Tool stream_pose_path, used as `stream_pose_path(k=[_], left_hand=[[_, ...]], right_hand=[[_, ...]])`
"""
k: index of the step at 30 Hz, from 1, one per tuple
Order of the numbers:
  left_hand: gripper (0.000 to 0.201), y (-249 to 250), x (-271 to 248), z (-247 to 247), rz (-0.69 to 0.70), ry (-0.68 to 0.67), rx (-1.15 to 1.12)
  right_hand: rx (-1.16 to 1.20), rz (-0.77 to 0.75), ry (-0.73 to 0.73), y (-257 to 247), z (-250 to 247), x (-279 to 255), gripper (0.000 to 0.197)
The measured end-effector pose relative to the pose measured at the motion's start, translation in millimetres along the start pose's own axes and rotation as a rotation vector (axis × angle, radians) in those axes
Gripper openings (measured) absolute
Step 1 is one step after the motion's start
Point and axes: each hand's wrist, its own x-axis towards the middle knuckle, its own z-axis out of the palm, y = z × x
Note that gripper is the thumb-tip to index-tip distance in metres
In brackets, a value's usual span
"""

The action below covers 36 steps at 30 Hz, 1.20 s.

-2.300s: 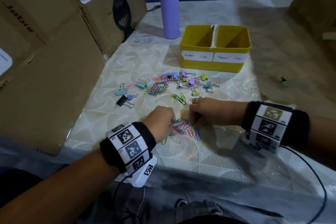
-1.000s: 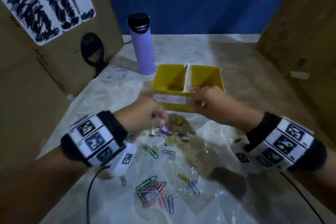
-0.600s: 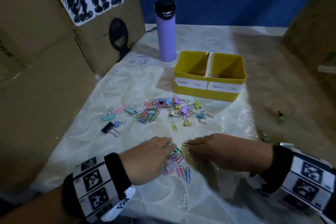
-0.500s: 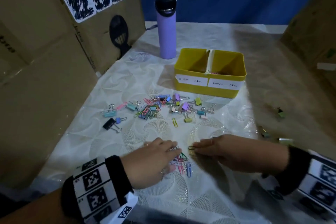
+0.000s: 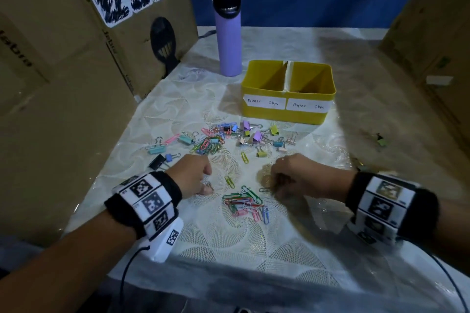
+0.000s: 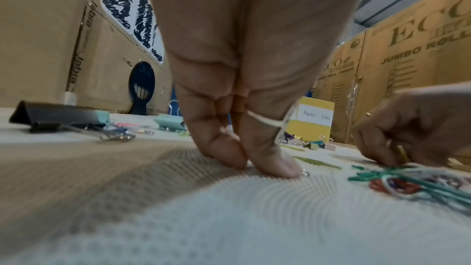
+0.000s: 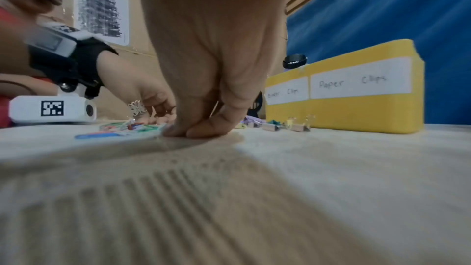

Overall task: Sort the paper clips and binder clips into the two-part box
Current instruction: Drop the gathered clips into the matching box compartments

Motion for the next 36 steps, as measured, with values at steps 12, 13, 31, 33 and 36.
stream_pose_path(k=[12, 13, 31, 33, 36], left_hand=[[0.046, 20.1, -11.6, 14.5, 0.239, 0.019, 0.069], [0.052, 19.8, -15.6, 17.9, 0.265, -0.074, 0.101], [0.038, 35.2, -41.0, 40.6, 0.279, 0.100, 0.308], [0.038, 33.9, -39.6, 41.8, 0.296, 0.096, 0.283], [0.033, 36.8, -35.9, 43.2, 0.319, 0.079, 0.270]], right_hand=[[-0.110, -0.064, -0.039, -29.1, -1.5, 25.4, 0.051], [-0.103, -0.096, -0.023, -27.0, 0.0, 23.5, 0.047], [-0.087, 0.051, -0.139, -42.2, 8.5, 20.2, 0.042], [-0.099, 0.025, -0.147, -41.2, 10.2, 19.8, 0.033], [-0.152, -0.013, -0.119, -42.2, 12.7, 18.5, 0.021]])
